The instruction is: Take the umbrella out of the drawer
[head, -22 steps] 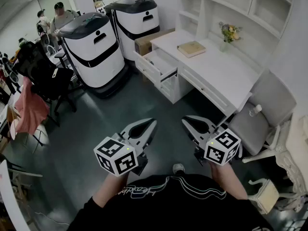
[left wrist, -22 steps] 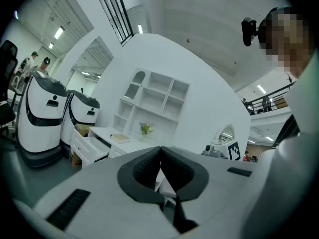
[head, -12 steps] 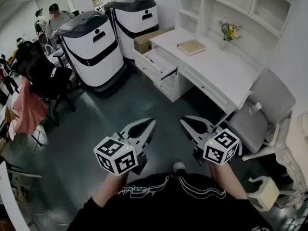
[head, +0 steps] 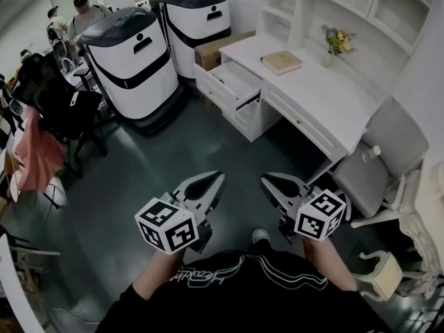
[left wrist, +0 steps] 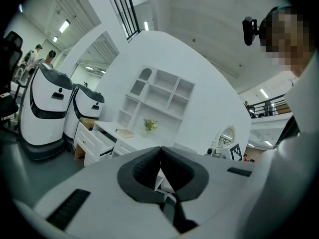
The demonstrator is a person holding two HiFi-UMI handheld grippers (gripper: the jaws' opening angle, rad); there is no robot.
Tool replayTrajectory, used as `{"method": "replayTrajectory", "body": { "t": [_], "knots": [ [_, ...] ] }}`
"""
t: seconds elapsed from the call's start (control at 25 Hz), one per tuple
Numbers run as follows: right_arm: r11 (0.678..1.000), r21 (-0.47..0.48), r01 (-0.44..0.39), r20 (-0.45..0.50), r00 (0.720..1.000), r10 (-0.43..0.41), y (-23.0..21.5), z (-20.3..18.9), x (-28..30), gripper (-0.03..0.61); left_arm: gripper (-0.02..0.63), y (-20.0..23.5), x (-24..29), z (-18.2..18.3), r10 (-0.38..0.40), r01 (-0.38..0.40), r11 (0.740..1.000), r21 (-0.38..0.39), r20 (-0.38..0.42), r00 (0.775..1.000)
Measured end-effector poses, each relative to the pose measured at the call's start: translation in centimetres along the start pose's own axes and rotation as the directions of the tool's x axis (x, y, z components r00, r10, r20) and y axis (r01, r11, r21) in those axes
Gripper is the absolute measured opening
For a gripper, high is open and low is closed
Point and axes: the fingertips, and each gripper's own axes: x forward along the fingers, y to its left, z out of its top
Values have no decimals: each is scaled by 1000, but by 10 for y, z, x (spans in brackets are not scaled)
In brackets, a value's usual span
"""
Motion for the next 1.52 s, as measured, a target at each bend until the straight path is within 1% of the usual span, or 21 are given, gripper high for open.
{"method": "replayTrajectory", "body": {
  "t": [0.04, 0.12, 0.24, 0.4, 0.56, 0.68, 0.8, 0.92, 1.04, 1.12, 1.2, 1.28, 1.4, 1.52],
  "knots": [
    [1000, -8, 22, -20, 1000, -22, -4, -5, 3, 54, 20, 6, 1, -1, 3, -3, 1000, 1, -5, 1000],
    [996, -53, 64, -58, 996, -67, -10, -11, 9, 54, 20, 18, 3, -3, 14, -14, 1000, 3, -12, 1000],
    [995, -67, 74, -79, 994, -79, -17, -14, 15, 54, 20, 31, 12, -8, 25, -26, 1000, -9, -22, 999],
    [992, -88, 87, -94, 991, -95, -42, -9, 23, 54, 20, 41, 32, -7, 45, -45, 999, 26, -24, 999],
    [999, -30, 39, -50, 998, -41, -75, 8, 45, 54, 20, 64, 61, 2, 65, -64, 997, 34, -33, 997],
    [1000, -9, 20, -50, 999, -21, -115, 20, 66, 54, 20, 92, 99, 13, 76, -76, 997, 6, -35, 997],
    [1000, 30, 0, -47, 999, 1, -169, 35, 87, 54, 20, 120, 155, 24, 60, -62, 998, -30, -43, 997],
    [997, 65, -33, -42, 998, 36, -228, 53, 110, 54, 20, 146, 218, 37, 49, -51, 998, -33, -57, 997],
    [996, 69, -62, -48, 997, 66, -284, 71, 134, 54, 20, 172, 276, 54, 55, -57, 998, -33, -64, 996],
    [995, 62, -81, -32, 996, 83, -314, 89, 148, 54, 20, 187, 306, 67, 68, -70, 997, -33, -67, 995],
    [993, 52, -108, -9, 994, 109, -335, 108, 162, 54, 20, 201, 329, 78, 80, -82, 996, -33, -66, 995],
    [990, 41, -137, -12, 990, 137, -350, 120, 177, 54, 20, 214, 346, 87, 92, -95, 995, -36, -66, 994],
    [985, 51, -164, -37, 985, 166, -368, 124, 198, 54, 20, 233, 362, 90, 106, -109, 994, -34, -70, 992],
    [983, 63, -170, -52, 983, 174, -389, 125, 221, 54, 20, 258, 374, 92, 131, -134, 990, -47, -74, 989]
  ]
}}
